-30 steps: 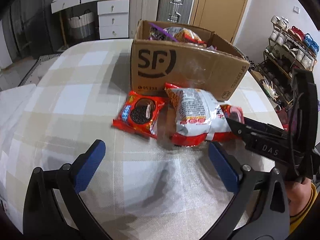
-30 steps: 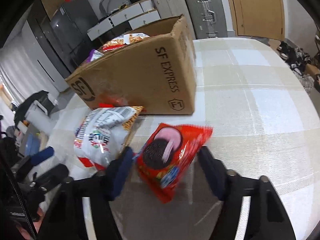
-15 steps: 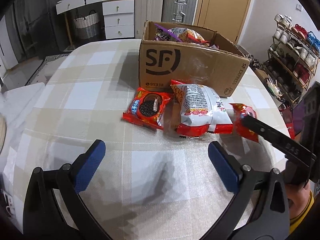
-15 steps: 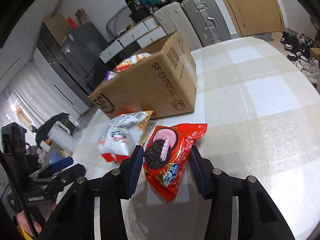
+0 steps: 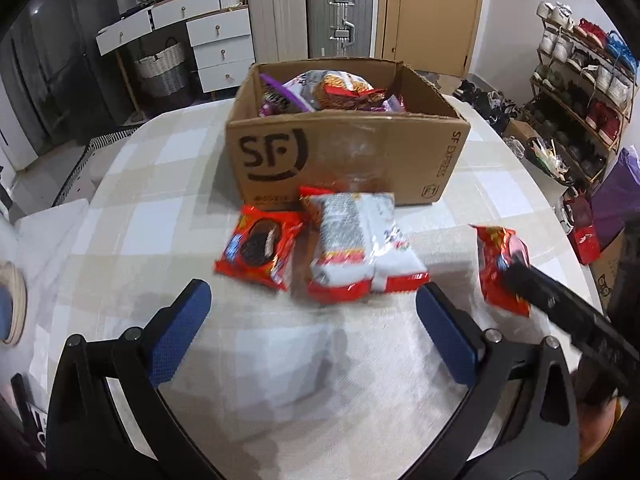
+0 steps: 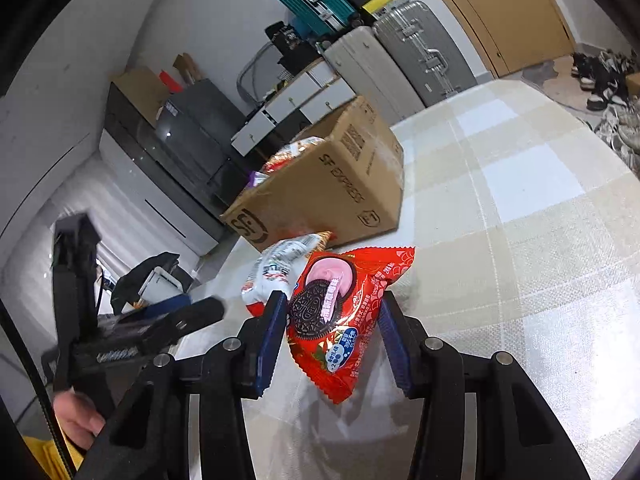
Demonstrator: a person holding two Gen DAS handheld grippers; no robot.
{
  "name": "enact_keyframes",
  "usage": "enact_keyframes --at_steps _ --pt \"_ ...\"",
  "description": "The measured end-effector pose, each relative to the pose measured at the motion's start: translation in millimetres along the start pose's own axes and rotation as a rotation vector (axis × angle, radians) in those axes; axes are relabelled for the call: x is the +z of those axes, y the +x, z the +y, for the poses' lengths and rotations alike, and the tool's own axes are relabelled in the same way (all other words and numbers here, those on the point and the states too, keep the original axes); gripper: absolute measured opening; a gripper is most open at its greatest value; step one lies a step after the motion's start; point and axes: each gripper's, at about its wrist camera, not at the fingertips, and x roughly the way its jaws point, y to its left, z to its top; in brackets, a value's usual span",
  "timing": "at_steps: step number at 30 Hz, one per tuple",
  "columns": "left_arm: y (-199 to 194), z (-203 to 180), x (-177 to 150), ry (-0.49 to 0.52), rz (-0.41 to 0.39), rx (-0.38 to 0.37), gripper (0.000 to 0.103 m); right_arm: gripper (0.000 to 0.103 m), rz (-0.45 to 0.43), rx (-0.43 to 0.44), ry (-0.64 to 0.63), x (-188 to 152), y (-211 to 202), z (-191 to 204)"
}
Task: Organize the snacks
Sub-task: 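Grasp the red Oreo pack with the right tool while the left tool grasps the white chip bag, then lift the Oreo pack and white chip bag and carry both over the box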
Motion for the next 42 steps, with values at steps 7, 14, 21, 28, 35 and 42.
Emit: enact_keyframes --at_steps 7,14,21,28,35,42 --pt "36 -27 26 0.064 0.059 0.032 0.102 0.047 -0.016 0.007 0.014 0 -6 -2" --pt "62 -32 37 0.050 0.102 0.041 0.102 0.047 -0.055 -0.017 -0.062 -1 -16 11" --pt "71 -20 34 -0.005 0.094 -0.029 0.068 0.047 -0.046 -0.019 -0.039 -1 -13 6" --pt "65 -8 29 -0.014 0.090 -0.082 0.045 0.047 -0.033 -0.016 -0.022 0 -10 3" --pt "29 -1 14 0.001 0.039 -0.096 0.044 0.047 -0.038 -0.011 -0.018 0 -11 2" --pt "-30 24 -11 -0.027 -0.025 -0.120 0.044 0.047 -0.062 0.010 -0.045 -2 -15 11"
